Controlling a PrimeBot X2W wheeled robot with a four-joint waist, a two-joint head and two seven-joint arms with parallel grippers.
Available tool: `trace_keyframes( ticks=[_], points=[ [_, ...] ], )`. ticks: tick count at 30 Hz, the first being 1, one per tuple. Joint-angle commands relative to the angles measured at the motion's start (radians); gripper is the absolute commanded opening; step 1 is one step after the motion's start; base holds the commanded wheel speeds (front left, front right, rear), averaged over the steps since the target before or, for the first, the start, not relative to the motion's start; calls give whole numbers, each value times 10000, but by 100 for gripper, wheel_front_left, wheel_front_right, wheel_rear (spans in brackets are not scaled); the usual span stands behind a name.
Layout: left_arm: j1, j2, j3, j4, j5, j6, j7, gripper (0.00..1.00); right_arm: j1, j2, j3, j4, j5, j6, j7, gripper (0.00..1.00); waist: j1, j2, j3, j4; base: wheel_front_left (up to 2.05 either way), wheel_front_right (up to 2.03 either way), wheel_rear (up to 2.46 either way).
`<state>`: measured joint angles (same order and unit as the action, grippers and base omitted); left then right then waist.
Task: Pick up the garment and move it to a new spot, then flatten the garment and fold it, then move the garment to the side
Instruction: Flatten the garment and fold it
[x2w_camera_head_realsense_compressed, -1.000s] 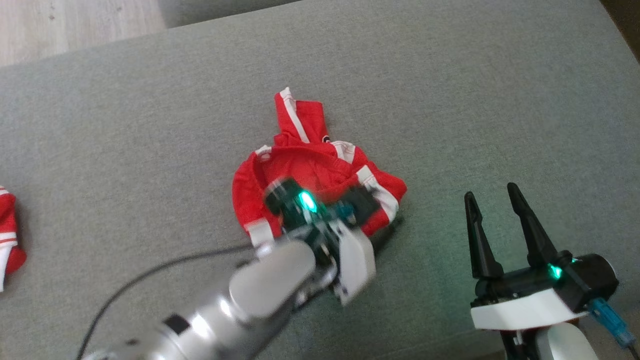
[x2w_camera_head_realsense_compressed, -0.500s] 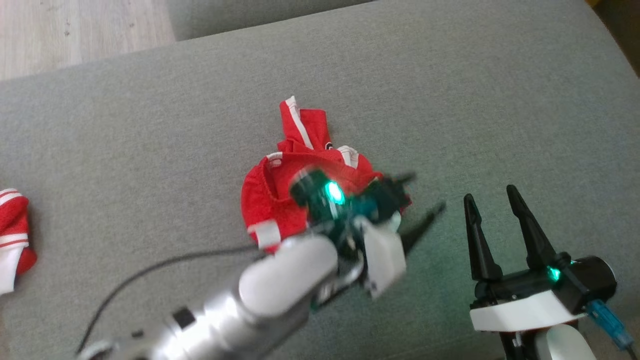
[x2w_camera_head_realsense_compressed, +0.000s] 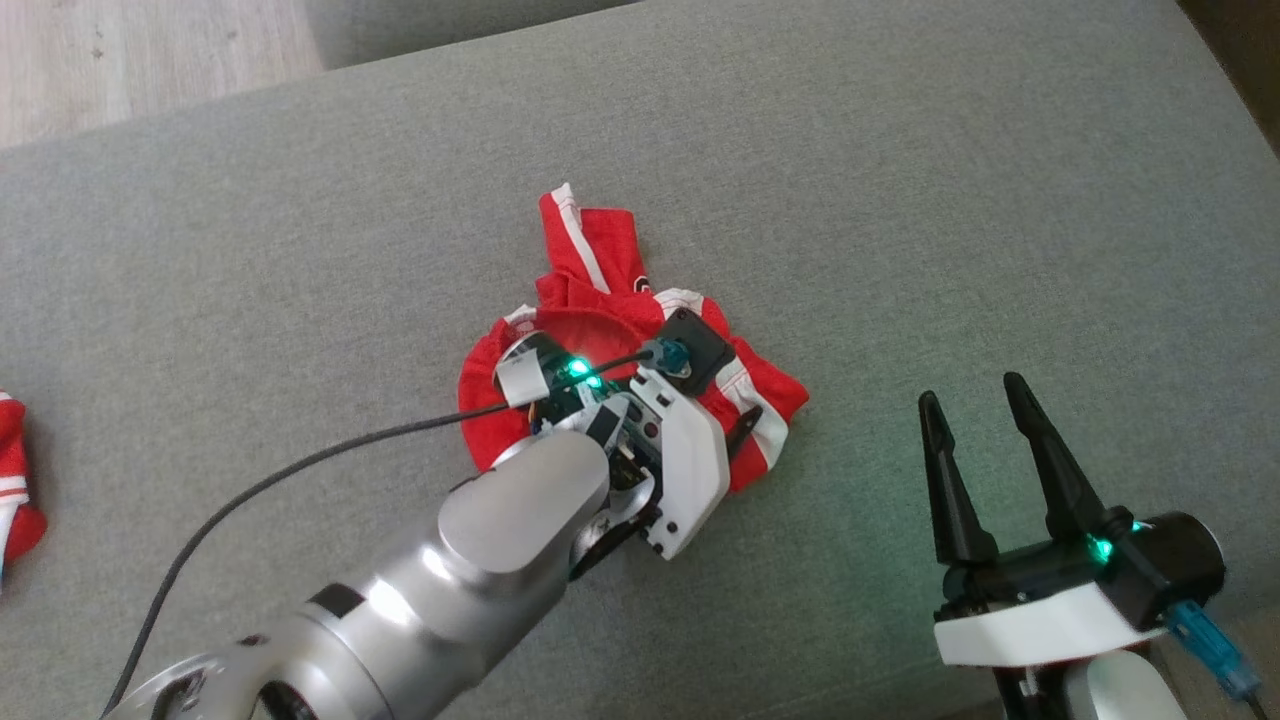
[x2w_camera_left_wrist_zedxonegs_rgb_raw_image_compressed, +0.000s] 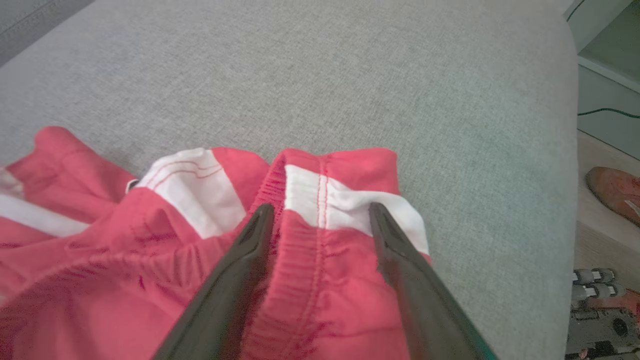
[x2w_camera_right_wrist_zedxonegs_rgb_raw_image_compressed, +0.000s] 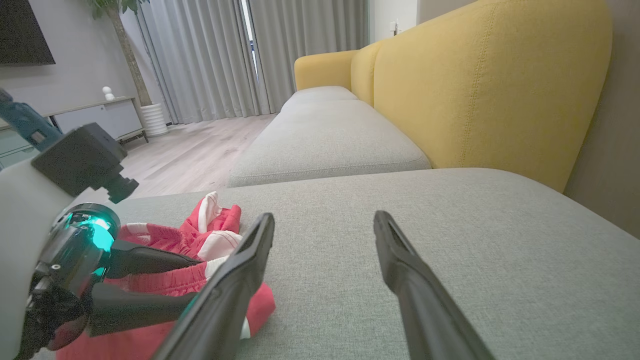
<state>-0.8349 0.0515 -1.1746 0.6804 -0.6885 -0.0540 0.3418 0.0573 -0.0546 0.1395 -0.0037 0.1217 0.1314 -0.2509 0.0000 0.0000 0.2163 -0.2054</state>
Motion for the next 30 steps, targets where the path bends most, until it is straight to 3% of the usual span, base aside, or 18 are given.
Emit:
trace_keyframes(
  ticks=[1, 10, 18, 21, 23, 24, 25, 30],
  points=[
    [-486, -11, 172, -182, -49, -28, -73, 100, -31, -146, 234, -324, -76, -7, -109, 100, 0, 0, 8, 4, 0, 0, 0],
    [-656, -12, -413, -687, -633, -163, -544, 100, -103, -131, 269, -195, -71, -7, -109, 100, 0, 0, 48, 97, 0, 0, 0],
    [-961, -12, -794, -982, -806, -24, -463, 98, -204, -116, 342, -160, -51, -7, -109, 100, 0, 0, 99, -32, 0, 0, 0],
    [-1022, -12, -861, -889, -784, 33, -533, 53, -230, -106, 339, -161, -47, -7, -109, 100, 0, 0, 127, -91, 0, 0, 0],
    [-1052, -12, -894, -861, -793, 50, -589, 28, -237, -99, 341, -157, -42, -7, -109, 100, 0, 0, 144, -117, 0, 0, 0],
    [-1072, -12, -909, -860, -800, 49, -610, 10, -237, -94, 342, -150, -39, -7, -109, 100, 0, 0, 147, -124, 0, 0, 0],
    [-1094, -12, -924, -859, -806, 40, -606, 0, -235, -90, 343, -142, -37, -7, -109, 100, 0, 0, 146, -129, 0, 0, 0],
    [-1184, -12, -974, -962, -923, -98, -633, 0, -217, -66, 356, -75, -35, -7, -109, 100, 0, 0, 19, -131, 0, 0, 0]
  ],
)
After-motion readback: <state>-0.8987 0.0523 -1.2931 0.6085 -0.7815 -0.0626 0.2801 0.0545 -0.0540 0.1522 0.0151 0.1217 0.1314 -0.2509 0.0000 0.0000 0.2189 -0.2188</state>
